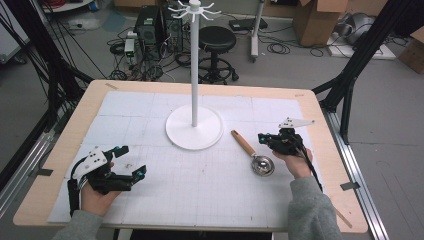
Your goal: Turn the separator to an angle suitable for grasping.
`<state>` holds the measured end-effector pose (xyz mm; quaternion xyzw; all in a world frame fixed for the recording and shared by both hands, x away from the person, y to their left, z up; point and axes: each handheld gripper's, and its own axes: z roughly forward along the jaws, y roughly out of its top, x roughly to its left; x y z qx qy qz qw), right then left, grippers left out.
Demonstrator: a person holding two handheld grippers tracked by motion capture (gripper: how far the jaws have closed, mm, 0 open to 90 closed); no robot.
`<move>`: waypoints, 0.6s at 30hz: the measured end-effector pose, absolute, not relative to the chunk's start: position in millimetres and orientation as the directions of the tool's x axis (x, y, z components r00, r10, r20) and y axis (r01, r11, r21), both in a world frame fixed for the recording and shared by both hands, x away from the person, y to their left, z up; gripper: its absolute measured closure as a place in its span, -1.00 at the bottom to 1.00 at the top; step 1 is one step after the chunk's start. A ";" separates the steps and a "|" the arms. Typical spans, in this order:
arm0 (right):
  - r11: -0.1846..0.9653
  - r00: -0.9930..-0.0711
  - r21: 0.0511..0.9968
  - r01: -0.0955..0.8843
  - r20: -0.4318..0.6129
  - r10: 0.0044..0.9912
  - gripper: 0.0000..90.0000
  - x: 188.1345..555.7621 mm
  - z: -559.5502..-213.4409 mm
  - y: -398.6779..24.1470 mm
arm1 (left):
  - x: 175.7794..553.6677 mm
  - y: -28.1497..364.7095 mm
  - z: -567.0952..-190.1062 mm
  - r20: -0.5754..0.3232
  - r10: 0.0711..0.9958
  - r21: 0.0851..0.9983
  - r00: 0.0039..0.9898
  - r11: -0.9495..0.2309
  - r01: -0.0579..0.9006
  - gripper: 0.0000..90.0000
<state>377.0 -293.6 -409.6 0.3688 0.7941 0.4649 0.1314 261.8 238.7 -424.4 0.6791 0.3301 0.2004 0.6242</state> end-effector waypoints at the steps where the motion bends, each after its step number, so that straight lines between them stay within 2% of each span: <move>1: 0.306 -0.700 0.832 0.463 0.131 0.702 1.00 378.9 -410.5 -292.2 | 260.5 238.5 -423.8 -0.135 0.695 0.982 0.706 -0.002 0.189 -0.96; 18: 0.339 -0.691 0.799 0.496 0.127 0.711 1.00 398.7 -418.0 -284.5 | 258.2 237.8 -424.7 -0.109 0.700 0.979 0.706 -0.049 0.200 -0.96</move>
